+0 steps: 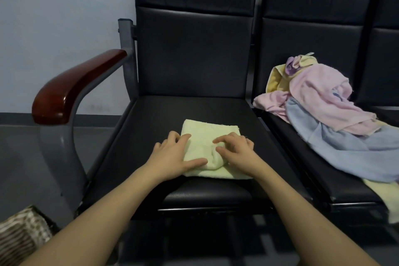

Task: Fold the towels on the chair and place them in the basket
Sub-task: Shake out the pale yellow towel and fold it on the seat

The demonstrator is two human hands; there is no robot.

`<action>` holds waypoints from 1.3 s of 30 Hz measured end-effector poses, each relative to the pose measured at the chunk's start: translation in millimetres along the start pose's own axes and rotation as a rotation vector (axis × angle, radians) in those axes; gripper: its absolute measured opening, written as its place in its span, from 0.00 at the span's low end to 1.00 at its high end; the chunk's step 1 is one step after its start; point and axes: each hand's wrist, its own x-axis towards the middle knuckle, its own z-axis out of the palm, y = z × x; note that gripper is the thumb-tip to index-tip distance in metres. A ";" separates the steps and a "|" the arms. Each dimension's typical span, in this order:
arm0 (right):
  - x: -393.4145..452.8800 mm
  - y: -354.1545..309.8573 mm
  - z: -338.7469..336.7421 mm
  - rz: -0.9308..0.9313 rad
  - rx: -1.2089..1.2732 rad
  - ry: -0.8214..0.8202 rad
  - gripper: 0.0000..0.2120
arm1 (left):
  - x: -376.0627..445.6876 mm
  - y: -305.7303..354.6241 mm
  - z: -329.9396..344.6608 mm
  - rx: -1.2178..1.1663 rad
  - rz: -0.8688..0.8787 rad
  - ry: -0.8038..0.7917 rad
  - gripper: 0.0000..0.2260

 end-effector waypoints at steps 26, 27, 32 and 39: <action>-74.8 30.3 -8.9 -0.315 -0.381 0.201 0.17 | -29.1 -27.3 9.5 0.308 0.468 0.261 0.18; -75.3 28.2 -7.8 -0.339 -0.375 0.197 0.20 | -28.0 -26.5 10.2 0.331 0.459 0.264 0.21; -74.3 26.5 -3.2 -0.337 -0.347 0.150 0.15 | -24.7 -27.2 14.6 0.346 0.391 0.239 0.31; -68.0 33.0 -4.0 -0.229 -0.244 0.193 0.09 | -25.7 -31.6 14.9 0.083 0.272 0.202 0.25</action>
